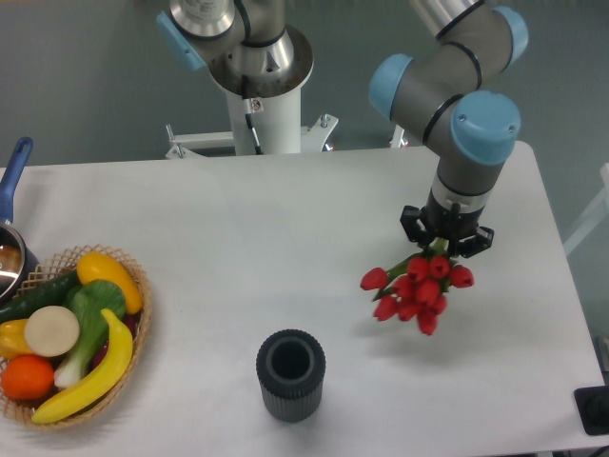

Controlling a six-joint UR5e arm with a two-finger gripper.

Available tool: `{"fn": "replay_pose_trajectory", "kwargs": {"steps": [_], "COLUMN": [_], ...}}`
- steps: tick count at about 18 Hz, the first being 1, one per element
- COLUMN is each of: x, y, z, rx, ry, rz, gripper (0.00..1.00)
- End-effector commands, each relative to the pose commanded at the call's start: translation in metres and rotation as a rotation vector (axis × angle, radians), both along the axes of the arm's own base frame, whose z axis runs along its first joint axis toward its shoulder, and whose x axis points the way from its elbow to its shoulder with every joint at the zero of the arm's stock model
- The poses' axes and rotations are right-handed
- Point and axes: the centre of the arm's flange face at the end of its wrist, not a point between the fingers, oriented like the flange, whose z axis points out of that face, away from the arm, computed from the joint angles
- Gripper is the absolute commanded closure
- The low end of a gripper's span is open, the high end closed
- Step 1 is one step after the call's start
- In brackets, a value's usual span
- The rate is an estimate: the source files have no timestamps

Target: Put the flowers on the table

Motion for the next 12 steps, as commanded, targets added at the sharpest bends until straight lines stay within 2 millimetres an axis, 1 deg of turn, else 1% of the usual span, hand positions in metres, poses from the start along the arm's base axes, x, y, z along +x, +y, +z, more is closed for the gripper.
{"fn": "replay_pose_trajectory", "kwargs": {"steps": [4,5,7,8,9,12], "x": [-0.002,-0.003,-0.014,-0.02,-0.024,-0.02], "y": [-0.005,-0.008,-0.025,-0.032,-0.036,-0.034], "z": [0.006,0.015,0.033,0.037,0.039,0.033], "rx": [0.008,0.014,0.029,0.036,0.038,0.029], "ry": [0.019,0.033,0.067,0.084,0.102,0.099], "rz": [0.003,0.005,0.032,0.035,0.028,-0.011], "gripper": [0.0,0.0,0.0,0.0,0.0,0.0]}}
